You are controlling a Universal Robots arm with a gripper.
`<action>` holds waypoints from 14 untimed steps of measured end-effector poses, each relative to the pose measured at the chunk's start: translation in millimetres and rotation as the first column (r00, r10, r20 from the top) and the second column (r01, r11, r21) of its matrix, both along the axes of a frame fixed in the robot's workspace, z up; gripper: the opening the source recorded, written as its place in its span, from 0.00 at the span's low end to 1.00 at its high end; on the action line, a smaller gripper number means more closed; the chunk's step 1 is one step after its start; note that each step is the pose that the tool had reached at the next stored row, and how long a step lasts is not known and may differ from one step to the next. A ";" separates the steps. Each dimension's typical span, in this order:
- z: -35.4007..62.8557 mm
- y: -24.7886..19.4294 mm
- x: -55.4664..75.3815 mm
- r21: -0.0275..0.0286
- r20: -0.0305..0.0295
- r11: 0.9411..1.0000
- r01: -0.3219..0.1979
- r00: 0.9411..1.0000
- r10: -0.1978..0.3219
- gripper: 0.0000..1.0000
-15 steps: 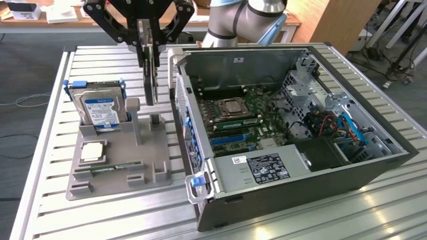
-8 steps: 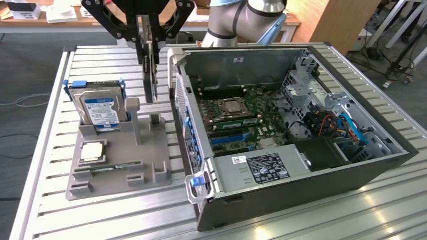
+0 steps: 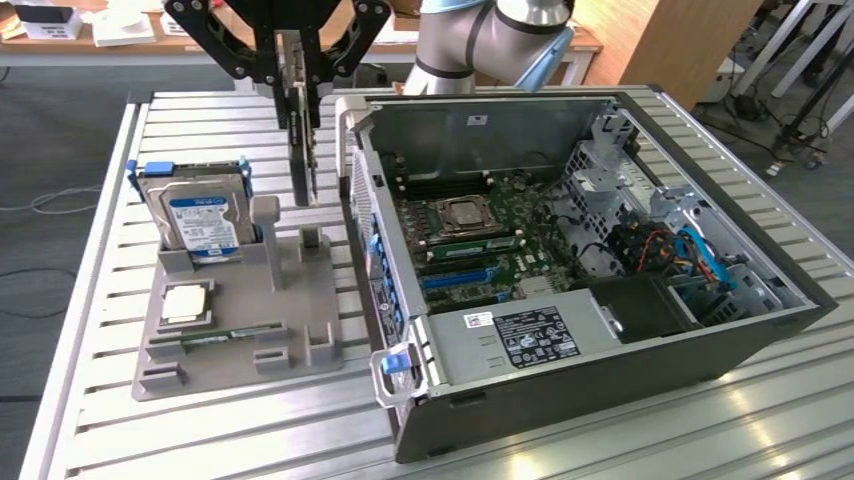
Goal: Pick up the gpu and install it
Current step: 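Pick up the gpu and move the gpu toward the slot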
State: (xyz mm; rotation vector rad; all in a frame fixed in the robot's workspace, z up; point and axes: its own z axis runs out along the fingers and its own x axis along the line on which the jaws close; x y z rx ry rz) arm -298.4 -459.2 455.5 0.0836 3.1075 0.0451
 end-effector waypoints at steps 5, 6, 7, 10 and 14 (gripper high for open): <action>0.0 0.0 0.3 0.000 0.000 1.000 -0.002 1.000 0.002 0.27; 0.0 0.0 0.5 0.000 0.000 1.000 -0.002 1.000 0.002 0.27; -0.1 0.0 0.5 0.000 0.000 1.000 -0.002 1.000 0.002 0.27; 0.0 0.0 1.3 0.000 0.000 1.000 -0.002 1.000 0.002 0.27; 0.0 0.0 3.1 0.000 0.000 1.000 -0.002 1.000 0.002 0.27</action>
